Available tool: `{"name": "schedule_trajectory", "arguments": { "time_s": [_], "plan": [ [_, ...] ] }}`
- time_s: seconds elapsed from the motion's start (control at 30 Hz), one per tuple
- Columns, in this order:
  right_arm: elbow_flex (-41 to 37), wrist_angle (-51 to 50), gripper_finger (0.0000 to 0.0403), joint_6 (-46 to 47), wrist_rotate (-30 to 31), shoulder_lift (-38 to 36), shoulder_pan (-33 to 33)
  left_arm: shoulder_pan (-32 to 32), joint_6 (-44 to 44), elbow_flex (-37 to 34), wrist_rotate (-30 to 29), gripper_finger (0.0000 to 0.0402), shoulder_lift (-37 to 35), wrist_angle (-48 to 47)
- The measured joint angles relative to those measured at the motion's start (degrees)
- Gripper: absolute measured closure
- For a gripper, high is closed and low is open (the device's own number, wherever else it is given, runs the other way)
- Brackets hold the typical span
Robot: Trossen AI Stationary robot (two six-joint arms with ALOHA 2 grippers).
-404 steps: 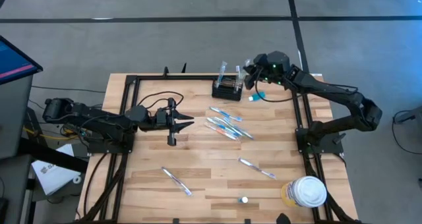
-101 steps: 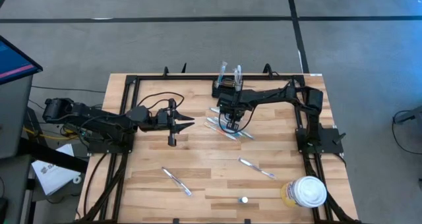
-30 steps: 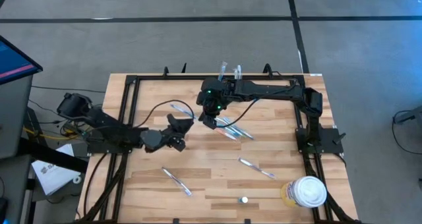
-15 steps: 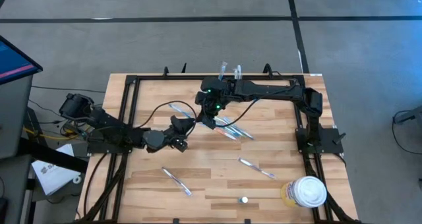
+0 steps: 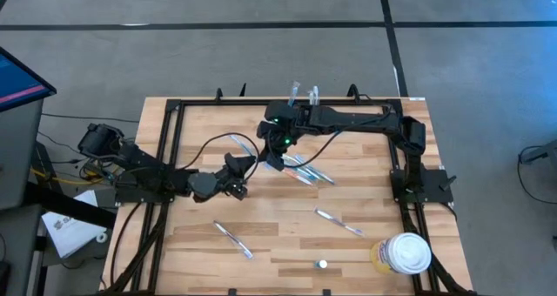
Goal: Pick & Place toothbrushing station
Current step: Put the blue toothbrush into the mesh organizer
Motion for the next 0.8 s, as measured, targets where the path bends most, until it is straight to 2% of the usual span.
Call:
{"name": "schedule_trajectory", "arguments": {
  "time_s": [0.6, 0.8],
  "plan": [
    [0.00, 0.51, 0.0403, 0.63, -1.92, 0.00, 1.09, -0.04, 1.74, 0.00, 2.32, 0.0327, -0.02, 1.14],
    [-0.01, 1.00, 0.0403, 0.65, -3.00, 0.00, 1.16, 0.03, 1.80, 0.00, 3.13, 0.0364, -0.05, 1.97]
  ]
}}
